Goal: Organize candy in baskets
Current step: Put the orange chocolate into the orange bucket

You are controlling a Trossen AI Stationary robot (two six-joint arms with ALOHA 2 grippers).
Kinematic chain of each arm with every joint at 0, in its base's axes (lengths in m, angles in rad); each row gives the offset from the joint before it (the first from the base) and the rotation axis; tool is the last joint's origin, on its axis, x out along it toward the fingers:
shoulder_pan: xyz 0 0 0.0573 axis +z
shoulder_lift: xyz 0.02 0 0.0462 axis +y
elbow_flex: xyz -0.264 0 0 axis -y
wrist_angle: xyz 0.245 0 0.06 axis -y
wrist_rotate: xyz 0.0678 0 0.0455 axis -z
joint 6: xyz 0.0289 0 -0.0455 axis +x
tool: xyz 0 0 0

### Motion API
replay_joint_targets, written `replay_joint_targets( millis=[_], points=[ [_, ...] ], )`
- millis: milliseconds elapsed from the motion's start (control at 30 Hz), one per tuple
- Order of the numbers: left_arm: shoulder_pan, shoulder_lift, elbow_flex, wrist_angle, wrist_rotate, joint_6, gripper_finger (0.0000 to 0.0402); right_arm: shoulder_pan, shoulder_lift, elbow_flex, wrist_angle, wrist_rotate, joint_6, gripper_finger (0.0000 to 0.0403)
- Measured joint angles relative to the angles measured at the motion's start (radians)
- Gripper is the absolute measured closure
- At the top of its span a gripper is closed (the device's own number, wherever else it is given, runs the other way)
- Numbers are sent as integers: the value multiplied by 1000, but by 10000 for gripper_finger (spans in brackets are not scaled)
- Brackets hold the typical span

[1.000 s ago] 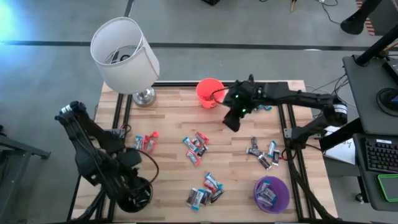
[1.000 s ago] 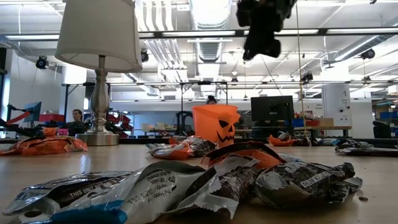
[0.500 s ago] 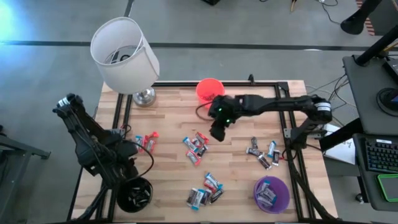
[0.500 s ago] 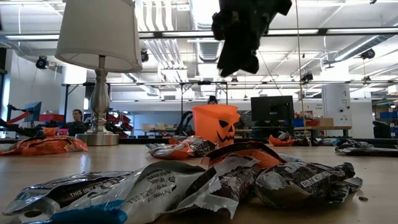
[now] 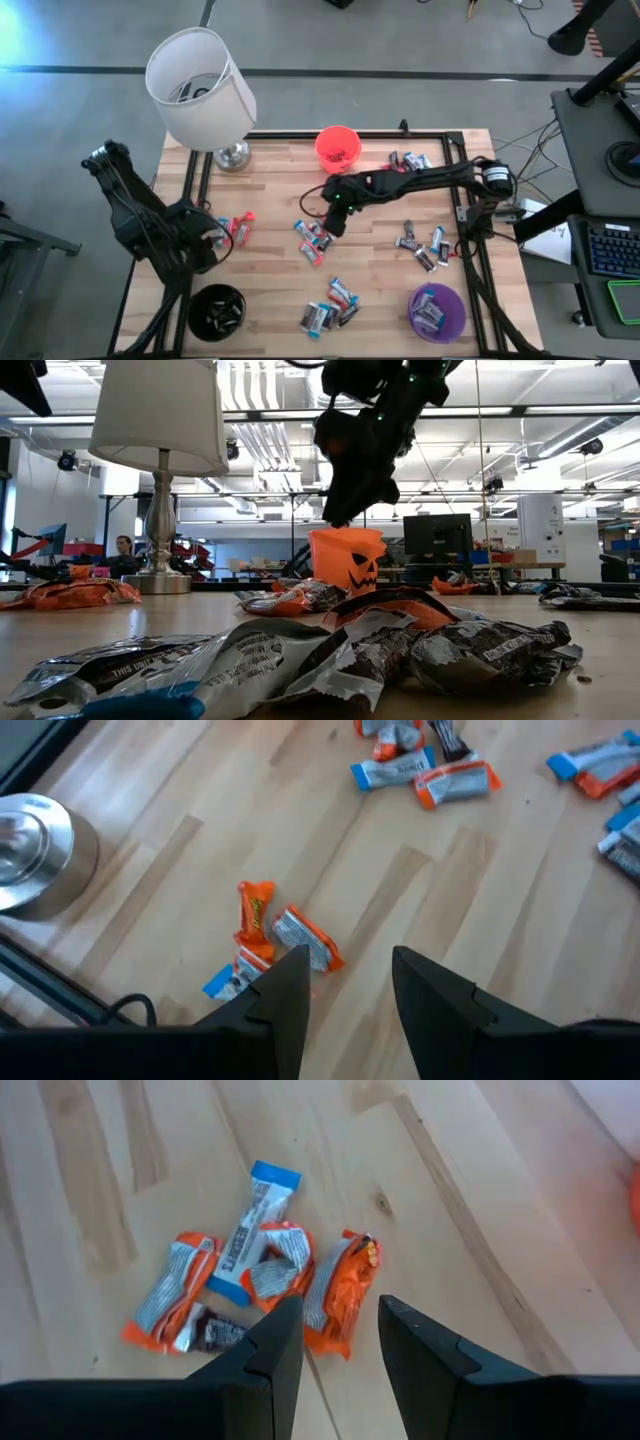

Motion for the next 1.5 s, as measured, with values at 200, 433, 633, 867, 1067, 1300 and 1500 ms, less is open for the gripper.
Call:
replay_joint_targets(
  millis=[200, 433, 633, 867, 1067, 1300, 1500],
  points=[
    [20, -51, -16, 2, -70, 0, 276, -4, 30, 0, 13, 0, 7, 280],
    [29, -61, -16, 3, -100, 8, 276, -3, 73, 1, 20, -21, 6, 280],
    [30, -60, -16, 3, -100, 8, 276, -3, 99, 1, 28, -47, -21, 280],
    [30, -62, -16, 1, -100, 8, 276, -3, 141, 1, 55, -96, -47, 280],
    [30, -62, -16, -1, -100, 9, 276, -4, 145, -21, 83, -98, -46, 280],
    [30, -62, -16, 0, -100, 9, 276, -6, 186, -31, 90, -95, -46, 280],
    [30, -60, -16, 5, -100, 9, 276, -6, 219, -31, 104, -97, -30, 280]
  ],
)
